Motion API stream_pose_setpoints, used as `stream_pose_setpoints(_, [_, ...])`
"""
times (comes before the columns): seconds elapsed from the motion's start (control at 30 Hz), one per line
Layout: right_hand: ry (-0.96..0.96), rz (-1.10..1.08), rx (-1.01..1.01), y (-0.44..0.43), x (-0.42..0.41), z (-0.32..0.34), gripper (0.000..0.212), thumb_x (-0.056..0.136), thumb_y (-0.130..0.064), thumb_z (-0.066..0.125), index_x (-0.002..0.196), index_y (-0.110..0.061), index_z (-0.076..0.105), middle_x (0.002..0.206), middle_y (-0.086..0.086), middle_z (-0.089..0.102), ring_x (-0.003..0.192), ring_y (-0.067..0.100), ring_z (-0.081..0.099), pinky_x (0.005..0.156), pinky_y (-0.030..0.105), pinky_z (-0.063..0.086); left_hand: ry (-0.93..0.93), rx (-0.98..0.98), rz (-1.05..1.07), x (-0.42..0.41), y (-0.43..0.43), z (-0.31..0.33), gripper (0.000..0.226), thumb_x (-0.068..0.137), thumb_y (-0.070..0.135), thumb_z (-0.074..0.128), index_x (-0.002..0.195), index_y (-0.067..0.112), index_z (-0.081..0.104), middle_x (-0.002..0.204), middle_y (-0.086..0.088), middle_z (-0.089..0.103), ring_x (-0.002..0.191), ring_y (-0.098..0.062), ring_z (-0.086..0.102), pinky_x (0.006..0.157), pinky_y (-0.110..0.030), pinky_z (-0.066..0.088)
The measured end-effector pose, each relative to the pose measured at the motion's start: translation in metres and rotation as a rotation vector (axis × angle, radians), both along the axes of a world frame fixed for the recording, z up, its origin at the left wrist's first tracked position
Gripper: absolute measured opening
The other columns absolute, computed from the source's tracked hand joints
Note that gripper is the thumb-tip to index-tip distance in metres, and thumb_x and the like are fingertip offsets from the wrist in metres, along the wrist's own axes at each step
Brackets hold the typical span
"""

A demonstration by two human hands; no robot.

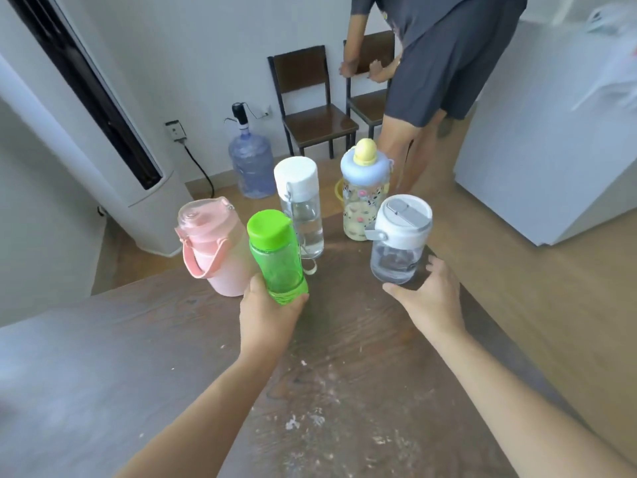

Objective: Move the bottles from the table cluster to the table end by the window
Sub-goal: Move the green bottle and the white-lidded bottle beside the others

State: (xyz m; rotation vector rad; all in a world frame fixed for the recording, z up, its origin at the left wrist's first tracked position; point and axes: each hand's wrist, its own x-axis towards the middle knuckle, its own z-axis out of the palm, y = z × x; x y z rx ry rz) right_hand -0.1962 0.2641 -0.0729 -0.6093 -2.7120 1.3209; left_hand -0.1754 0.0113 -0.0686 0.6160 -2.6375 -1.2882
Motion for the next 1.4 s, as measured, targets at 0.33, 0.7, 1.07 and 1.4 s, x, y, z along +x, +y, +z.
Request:
stream_pose_setpoints(0.33, [0.164,0.010,-0.163,-0.008,-0.023,-0.004,0.068,0.062,-0.032,0.096,0.117,-0.021,0.058,0.111,-0.003,0.071,0.100,0.015,0.069,0.066,0.018,0.045,0.043,0.043,0.026,-0.003,-0.006,0.005,0.052,0.067,0.041,0.095,0.105,0.016,0.069,0.096,0.002,0.077,0.094,-0.026,0.072,0.083,-0.043,0.060])
stream_pose_setpoints(0.7, [0.155,0.127,-0.129,-0.071,0.057,0.013,0.062,0.062,-0.030,0.096,0.110,-0.026,0.057,0.100,-0.009,0.069,0.093,0.016,0.067,0.067,0.023,0.047,0.074,0.102,-0.031,0.052,-0.052,0.015,0.045,0.065,0.037,0.095,0.105,0.032,0.076,0.093,0.015,0.080,0.093,-0.004,0.074,0.086,-0.036,0.061])
stream_pose_setpoints(1.07, [0.126,0.394,-0.230,-0.252,0.153,0.022,0.055,0.053,-0.034,0.096,0.093,-0.042,0.059,0.094,-0.014,0.074,0.090,0.007,0.072,0.081,0.036,0.059,0.090,0.131,0.167,0.196,-0.204,0.020,0.037,0.066,0.027,0.097,0.095,0.034,0.076,0.092,0.019,0.081,0.090,0.005,0.074,0.076,-0.015,0.056])
stream_pose_setpoints(1.4, [0.054,0.696,-0.223,-0.420,0.261,0.013,0.063,0.051,-0.045,0.091,0.105,-0.040,0.059,0.096,-0.017,0.075,0.087,0.006,0.073,0.078,0.039,0.061,0.106,0.122,0.439,0.352,-0.346,0.014,0.043,0.065,0.018,0.098,0.095,0.037,0.075,0.093,0.020,0.080,0.091,0.012,0.073,0.069,-0.004,0.050])
